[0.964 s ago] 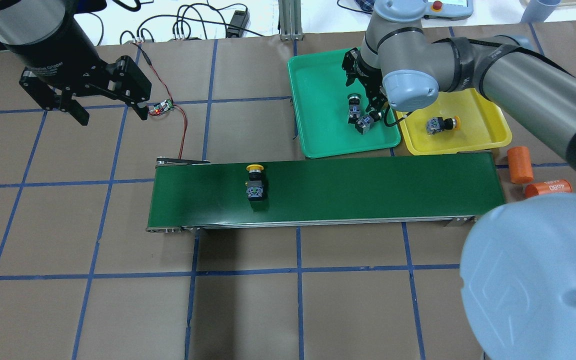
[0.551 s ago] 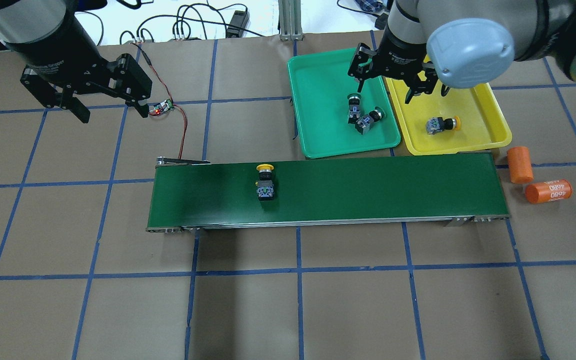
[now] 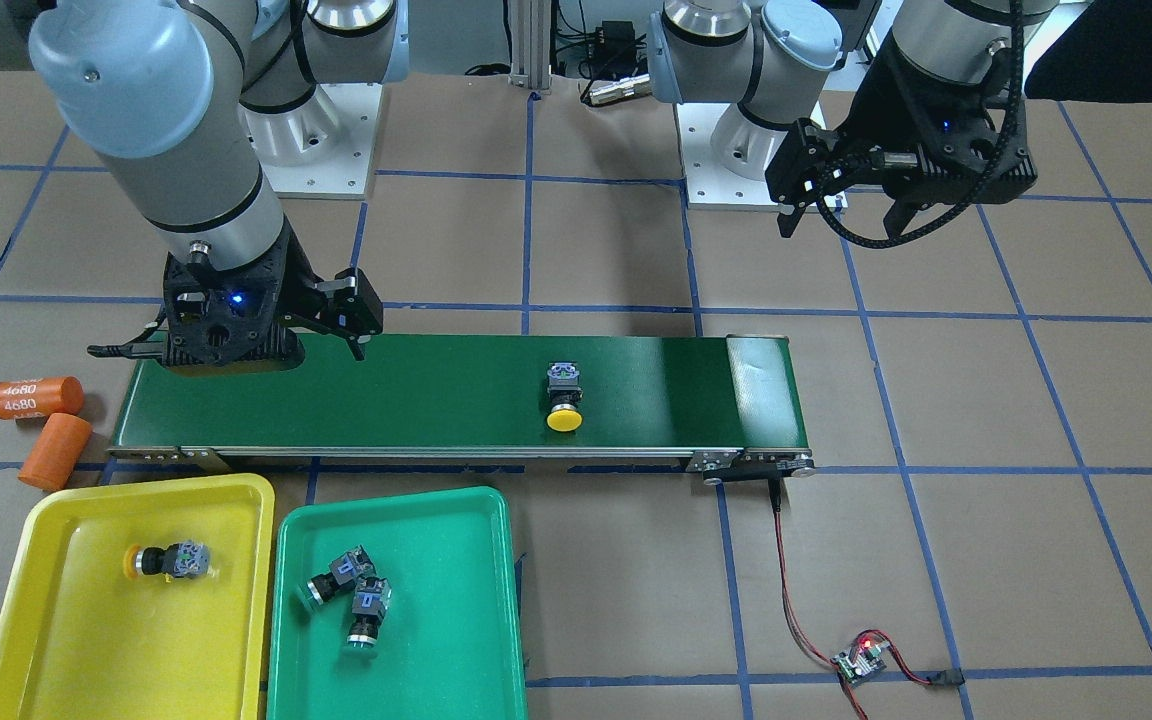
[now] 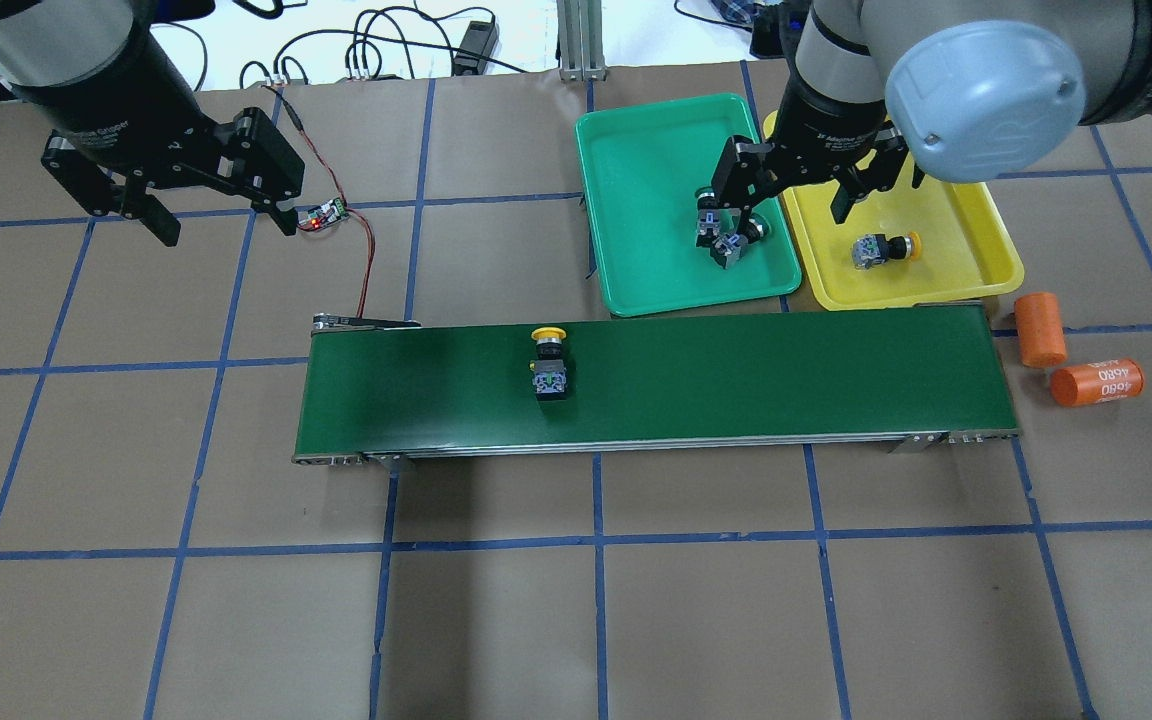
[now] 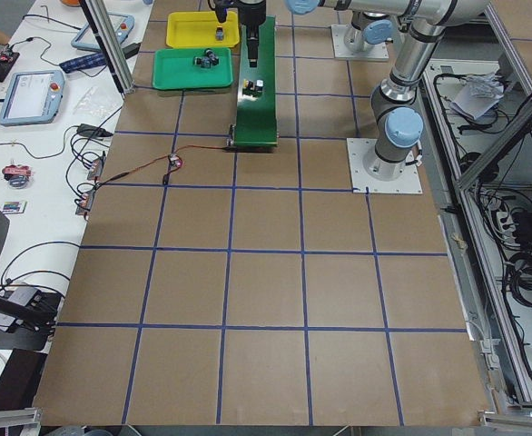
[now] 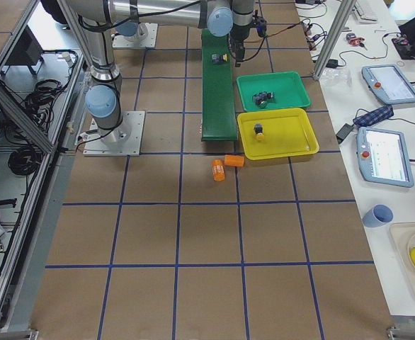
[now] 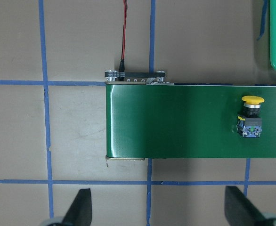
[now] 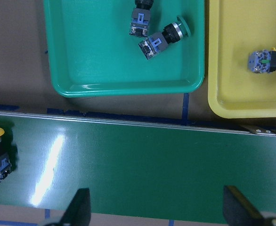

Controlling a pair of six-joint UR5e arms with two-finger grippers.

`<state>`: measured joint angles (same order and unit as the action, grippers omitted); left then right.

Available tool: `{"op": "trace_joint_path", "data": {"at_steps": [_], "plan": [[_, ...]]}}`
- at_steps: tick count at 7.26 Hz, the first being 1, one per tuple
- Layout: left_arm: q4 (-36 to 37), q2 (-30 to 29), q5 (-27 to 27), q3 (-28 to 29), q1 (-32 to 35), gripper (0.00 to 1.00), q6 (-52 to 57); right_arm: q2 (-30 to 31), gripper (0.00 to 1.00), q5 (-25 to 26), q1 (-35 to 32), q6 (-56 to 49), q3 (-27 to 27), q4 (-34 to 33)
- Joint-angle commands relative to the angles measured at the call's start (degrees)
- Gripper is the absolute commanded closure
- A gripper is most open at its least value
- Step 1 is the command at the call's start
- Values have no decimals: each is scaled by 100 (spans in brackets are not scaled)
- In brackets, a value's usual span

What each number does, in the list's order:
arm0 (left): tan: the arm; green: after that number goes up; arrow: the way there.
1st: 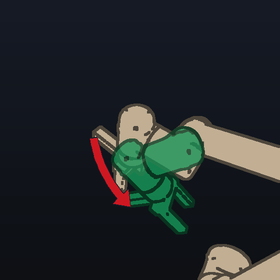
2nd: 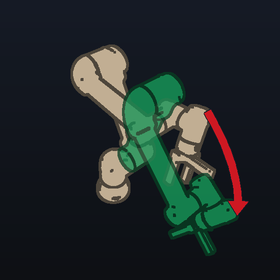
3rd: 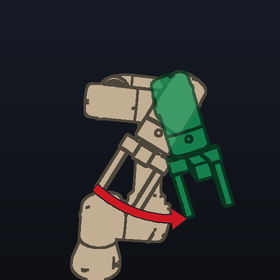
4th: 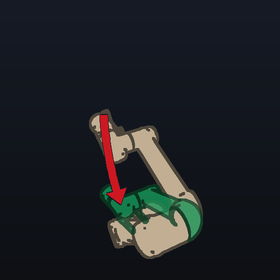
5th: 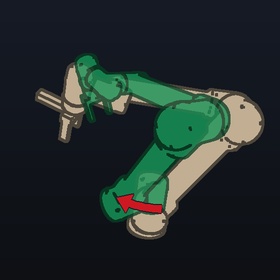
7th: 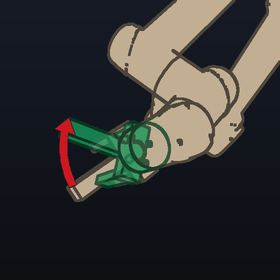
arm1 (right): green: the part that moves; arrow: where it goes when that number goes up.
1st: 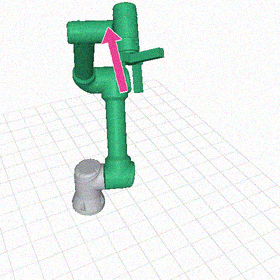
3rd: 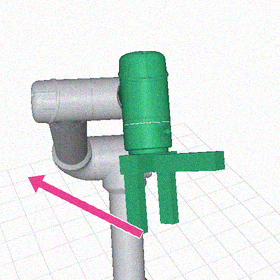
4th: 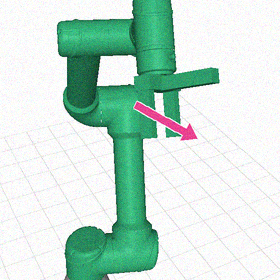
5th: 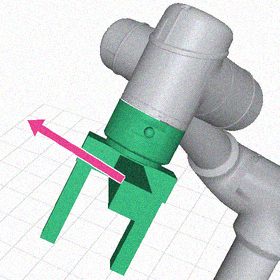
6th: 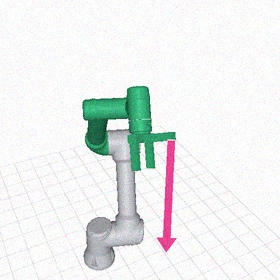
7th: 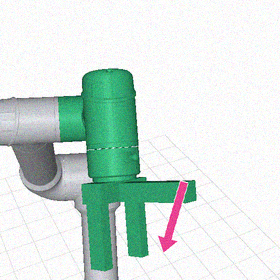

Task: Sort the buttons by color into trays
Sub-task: 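Raise the right gripper and move it toward the yellow-capped button on the belt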

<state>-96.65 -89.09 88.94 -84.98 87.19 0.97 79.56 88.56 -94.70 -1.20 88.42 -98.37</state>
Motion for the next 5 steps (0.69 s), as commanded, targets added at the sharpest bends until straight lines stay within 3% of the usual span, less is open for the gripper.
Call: {"op": "trace_joint_path", "data": {"at_steps": [1,3,5], "plan": [[-3,6,17,7,0,0,0,-37,0,118,-4,-47,52,-199],[-3,6,18,16,0,0,0,-63,0,118,-4,-56,70,-261],[6,6,9,34,0,0,0,-20,0,520,-13,-56,61,-201]]}}
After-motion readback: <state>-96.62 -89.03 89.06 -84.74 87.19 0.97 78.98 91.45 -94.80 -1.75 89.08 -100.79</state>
